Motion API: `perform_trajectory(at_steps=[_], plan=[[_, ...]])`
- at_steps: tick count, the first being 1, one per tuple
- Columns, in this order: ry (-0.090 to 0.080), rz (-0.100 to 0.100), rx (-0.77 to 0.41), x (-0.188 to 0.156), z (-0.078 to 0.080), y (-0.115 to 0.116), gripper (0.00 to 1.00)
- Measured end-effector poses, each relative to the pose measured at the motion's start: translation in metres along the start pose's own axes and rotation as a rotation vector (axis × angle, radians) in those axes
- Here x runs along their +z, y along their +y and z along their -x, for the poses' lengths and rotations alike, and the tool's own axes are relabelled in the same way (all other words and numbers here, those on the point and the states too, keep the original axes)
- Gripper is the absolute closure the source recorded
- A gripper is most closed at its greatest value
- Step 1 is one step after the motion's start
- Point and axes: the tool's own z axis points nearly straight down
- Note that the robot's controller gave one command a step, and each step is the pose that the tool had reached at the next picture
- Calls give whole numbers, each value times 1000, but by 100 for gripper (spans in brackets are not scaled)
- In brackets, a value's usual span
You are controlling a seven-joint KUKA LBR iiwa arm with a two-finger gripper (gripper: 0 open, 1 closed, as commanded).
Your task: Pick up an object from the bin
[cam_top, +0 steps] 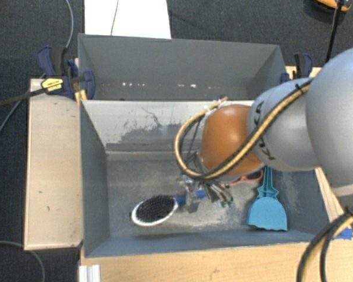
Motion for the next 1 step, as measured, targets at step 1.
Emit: perform_trajectory(at_steps=[1], plan=[[-2, 0, -15, -139, 8, 2, 100]])
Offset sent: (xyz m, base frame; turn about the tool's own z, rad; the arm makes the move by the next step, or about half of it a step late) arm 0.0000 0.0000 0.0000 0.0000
